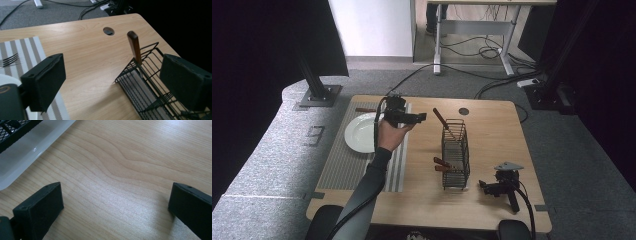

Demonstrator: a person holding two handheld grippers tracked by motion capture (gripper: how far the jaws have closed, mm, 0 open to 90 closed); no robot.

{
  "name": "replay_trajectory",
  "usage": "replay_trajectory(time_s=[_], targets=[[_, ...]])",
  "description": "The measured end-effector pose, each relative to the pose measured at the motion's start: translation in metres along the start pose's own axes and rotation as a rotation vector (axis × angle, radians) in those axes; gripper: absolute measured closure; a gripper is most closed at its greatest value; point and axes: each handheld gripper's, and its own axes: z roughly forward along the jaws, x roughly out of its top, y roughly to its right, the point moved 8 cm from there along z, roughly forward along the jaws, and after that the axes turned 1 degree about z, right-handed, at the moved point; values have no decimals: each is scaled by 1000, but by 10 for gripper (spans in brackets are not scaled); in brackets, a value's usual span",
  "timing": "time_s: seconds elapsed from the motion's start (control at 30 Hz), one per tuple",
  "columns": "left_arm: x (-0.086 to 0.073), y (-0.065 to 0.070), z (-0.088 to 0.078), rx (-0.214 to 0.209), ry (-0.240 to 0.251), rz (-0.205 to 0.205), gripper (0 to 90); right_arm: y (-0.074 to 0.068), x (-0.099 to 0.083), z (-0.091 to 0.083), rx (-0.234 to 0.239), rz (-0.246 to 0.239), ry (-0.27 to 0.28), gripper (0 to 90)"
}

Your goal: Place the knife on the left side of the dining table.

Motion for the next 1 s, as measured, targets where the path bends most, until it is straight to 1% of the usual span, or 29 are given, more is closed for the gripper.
replay_trajectory(time_s=[0.07,0.17,0.23,0.33,0.4,0.47,0.53,0.67,0.77,0.87,0.97,1.0], targets=[[4,6,6,-10,0,-11,111,0,0,0,0,0,0,0],[8,11,17,-3,-9,-13,139,0,0,0,0,0,0,0],[9,13,23,-1,-11,-22,143,0,0,0,0,0,0,0],[11,17,33,-14,-7,-44,179,0,0,0,0,-1,0,0],[12,19,39,-18,-8,-51,204,0,0,0,0,-1,0,0],[13,21,45,-24,-2,-68,237,0,0,0,0,-1,0,0],[13,23,49,-33,-4,-86,285,0,0,0,0,-1,0,0],[9,25,57,-46,-29,-104,348,0,0,0,0,-2,0,0],[7,25,62,-70,-44,-135,399,0,0,0,0,-2,0,0],[7,25,66,-99,-40,-169,475,0,0,0,0,-3,0,0],[7,26,68,-106,-43,-178,544,0,0,0,0,-3,1,0],[6,27,70,-114,-47,-188,567,0,0,0,0,-3,0,0]])
